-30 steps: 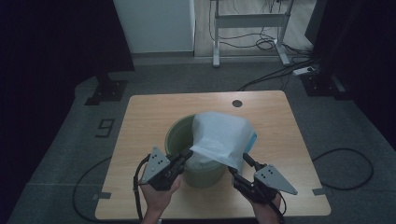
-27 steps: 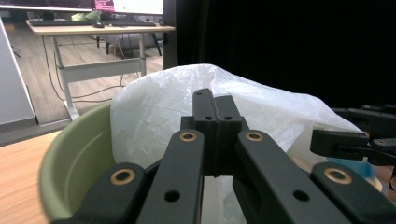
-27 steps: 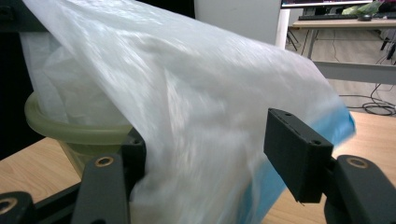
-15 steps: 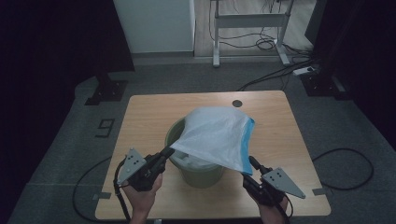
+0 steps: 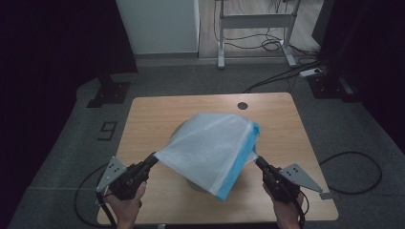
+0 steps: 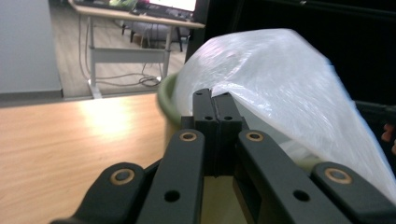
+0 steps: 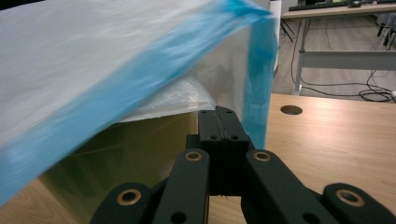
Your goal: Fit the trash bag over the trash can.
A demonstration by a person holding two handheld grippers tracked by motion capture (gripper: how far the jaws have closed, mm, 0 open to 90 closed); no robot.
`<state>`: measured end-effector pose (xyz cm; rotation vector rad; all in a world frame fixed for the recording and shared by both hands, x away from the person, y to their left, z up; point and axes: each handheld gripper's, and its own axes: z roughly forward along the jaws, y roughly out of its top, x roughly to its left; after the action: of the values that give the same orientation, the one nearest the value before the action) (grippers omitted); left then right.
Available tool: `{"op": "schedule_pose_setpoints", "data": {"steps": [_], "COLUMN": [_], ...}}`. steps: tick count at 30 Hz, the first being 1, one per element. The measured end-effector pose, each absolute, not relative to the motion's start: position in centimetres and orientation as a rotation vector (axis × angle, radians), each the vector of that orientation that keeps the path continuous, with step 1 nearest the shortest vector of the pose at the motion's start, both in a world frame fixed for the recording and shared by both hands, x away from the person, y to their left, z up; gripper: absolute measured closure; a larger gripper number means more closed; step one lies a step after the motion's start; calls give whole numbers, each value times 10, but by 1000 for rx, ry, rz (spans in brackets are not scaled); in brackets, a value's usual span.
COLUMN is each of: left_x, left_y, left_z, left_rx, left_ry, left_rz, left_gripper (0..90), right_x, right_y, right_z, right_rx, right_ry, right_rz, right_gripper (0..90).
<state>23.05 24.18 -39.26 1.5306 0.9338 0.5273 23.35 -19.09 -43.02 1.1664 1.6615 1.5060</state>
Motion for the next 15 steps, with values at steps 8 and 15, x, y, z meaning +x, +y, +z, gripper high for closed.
{"op": "schedule_pose_setpoints", "data": {"steps": [8, 15], "left_x": [233, 228], "left_y": [248, 259], "left_z": [-403, -399], "left_rx": [1593, 1602], "left_ry": [897, 876], "left_rz": [497, 460], "left_gripper": [751, 425], "right_x": [241, 243], "right_y": [-193, -191], "right_z": [-432, -423], "right_rx": [1160, 1147], "right_ry": [1665, 1647], "right_rz": [1503, 1505], "right_gripper": [890, 890]}}
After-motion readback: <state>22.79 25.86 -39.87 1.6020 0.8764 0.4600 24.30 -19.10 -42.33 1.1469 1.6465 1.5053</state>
